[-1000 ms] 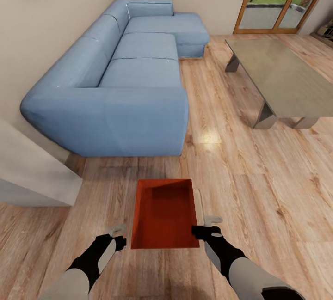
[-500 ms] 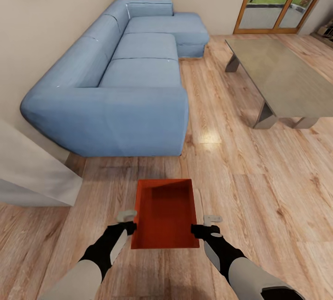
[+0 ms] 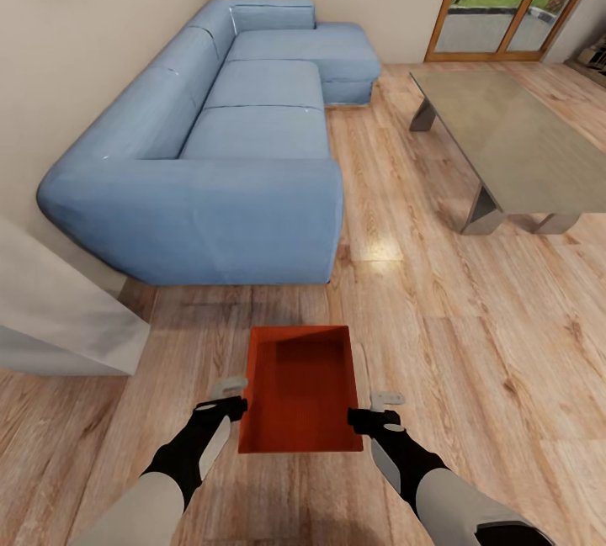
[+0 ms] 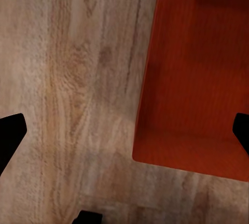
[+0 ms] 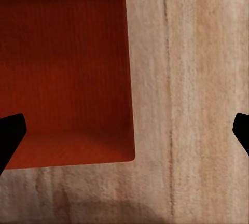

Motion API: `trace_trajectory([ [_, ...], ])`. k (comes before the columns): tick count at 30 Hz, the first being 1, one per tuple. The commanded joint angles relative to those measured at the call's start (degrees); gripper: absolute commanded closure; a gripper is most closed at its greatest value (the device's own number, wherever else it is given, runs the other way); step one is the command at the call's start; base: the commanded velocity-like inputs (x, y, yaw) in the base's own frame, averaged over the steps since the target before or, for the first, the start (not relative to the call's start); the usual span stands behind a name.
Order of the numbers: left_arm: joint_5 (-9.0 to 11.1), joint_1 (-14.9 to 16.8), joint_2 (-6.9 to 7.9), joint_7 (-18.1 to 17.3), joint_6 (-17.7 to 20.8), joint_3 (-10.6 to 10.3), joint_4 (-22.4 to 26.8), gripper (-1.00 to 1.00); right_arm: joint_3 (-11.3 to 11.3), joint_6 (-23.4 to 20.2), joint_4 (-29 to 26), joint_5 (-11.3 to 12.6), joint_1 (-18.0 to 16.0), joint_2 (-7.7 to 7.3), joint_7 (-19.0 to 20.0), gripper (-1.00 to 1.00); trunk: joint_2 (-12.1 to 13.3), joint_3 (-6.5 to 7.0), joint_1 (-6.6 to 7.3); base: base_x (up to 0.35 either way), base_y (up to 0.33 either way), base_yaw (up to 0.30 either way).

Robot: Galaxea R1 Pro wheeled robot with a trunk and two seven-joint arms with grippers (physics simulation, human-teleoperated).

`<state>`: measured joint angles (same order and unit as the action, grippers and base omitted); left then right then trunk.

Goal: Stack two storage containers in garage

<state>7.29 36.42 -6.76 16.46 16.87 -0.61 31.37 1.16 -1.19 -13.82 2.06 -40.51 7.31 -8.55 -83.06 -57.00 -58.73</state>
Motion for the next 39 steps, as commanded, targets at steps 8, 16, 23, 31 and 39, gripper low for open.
trace_trajectory([
  [8, 0.56, 0.0, -0.15, 0.33, -0.13, -0.28, -0.02, -1.0, 0.16, -0.14, -0.06, 0.18, -0.01, -0.07, -0.24, -1.0, -0.02, -0.03, 0.0, 0.0, 0.0, 0.0],
  [16, 0.5, -0.01, -0.21, 0.33, -0.31, -0.35, -0.25, -1.0, 0.24, -0.13, -0.06, 0.12, -0.01, -0.15, -0.14, -1.0, -0.02, -0.03, 0.0, 0.023, 0.0, 0.0],
  [23, 0.47, -0.03, -0.18, 0.33, 0.09, -0.54, -0.81, -1.0, 0.21, -0.05, 0.08, -3.72, -0.01, 0.01, 0.15, -1.0, -0.02, -0.03, 0.0, 0.026, 0.0, 0.0],
  [31, 0.45, -0.03, -0.18, 0.33, 0.03, -2.41, -2.46, -1.0, 0.08, -0.09, 0.11, -5.29, -0.01, 0.0, 0.15, -1.0, -0.02, -0.03, 0.0, 0.0, 0.0, 0.0],
  [39, 0.36, -0.02, -0.18, 0.33, -0.23, -2.72, -2.61, -1.0, 0.02, -0.11, 0.11, -5.07, -0.01, 0.07, 0.32, -1.0, -0.02, -0.03, 0.0, 0.0, 0.0, 0.0],
])
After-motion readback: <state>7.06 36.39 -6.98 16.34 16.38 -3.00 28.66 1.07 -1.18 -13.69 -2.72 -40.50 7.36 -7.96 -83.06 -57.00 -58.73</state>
